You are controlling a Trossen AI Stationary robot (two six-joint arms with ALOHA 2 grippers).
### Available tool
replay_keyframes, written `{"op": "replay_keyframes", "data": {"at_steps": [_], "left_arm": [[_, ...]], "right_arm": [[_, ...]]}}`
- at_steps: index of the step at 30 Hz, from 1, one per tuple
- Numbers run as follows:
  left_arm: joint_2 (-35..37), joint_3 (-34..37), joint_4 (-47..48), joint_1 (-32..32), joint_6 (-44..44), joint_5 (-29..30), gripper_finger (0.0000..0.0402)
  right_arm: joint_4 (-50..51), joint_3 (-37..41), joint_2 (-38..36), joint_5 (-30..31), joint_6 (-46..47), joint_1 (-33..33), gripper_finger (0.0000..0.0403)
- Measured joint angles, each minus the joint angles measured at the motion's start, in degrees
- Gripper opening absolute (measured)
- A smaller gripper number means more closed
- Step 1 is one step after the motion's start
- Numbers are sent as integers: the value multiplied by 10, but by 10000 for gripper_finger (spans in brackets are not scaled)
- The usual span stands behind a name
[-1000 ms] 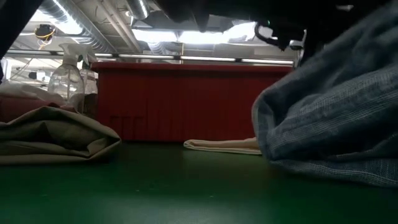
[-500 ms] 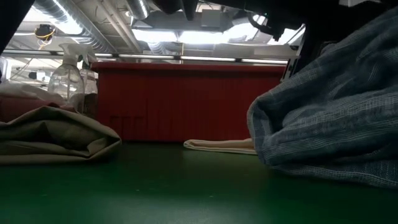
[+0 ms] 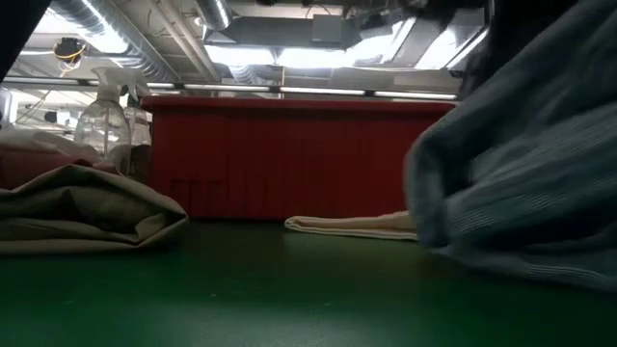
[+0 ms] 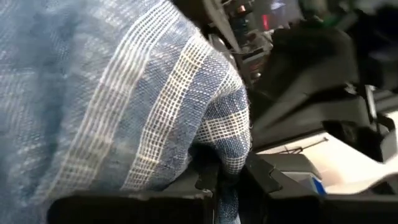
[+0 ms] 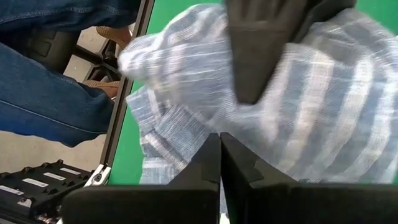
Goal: Fold Laundry from Bin
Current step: Fold the blue polo shirt
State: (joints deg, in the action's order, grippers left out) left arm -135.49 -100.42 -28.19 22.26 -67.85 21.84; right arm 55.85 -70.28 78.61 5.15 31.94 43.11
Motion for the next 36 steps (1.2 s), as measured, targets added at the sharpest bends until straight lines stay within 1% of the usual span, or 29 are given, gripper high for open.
{"op": "replay_keyframes", "data": {"at_steps": [3,6,9,14,16,19,21,24,27,29,33,36], "left_arm": [[-34,-55,0,4,32,-1,28],[-64,-99,5,1,52,-33,28],[-74,-109,6,-4,35,-57,28],[-77,-109,39,-9,-11,-64,33],[-78,-109,57,-9,-24,-63,46],[-78,-109,63,-9,-26,-60,74],[-78,-109,63,-9,-30,-55,95],[-78,-109,61,-13,-22,-48,123],[-78,-109,39,-23,6,-50,141],[-78,-109,11,-29,34,-71,145],[-78,-109,-87,-35,158,-154,142],[-78,-110,-115,-38,233,-215,136]], "right_arm": [[0,0,0,-2,1,0,1],[3,0,0,-12,1,1,1],[4,0,0,-25,7,1,1],[1,0,0,-31,8,0,1],[6,-1,0,-50,8,0,1],[50,-21,0,-86,8,0,1],[78,-36,0,-87,8,0,1],[109,-61,0,-62,8,0,1],[114,-74,0,-33,7,0,1],[111,-78,0,-21,7,0,1],[107,-78,0,-26,10,0,1],[107,-78,0,-33,13,0,1]]}}
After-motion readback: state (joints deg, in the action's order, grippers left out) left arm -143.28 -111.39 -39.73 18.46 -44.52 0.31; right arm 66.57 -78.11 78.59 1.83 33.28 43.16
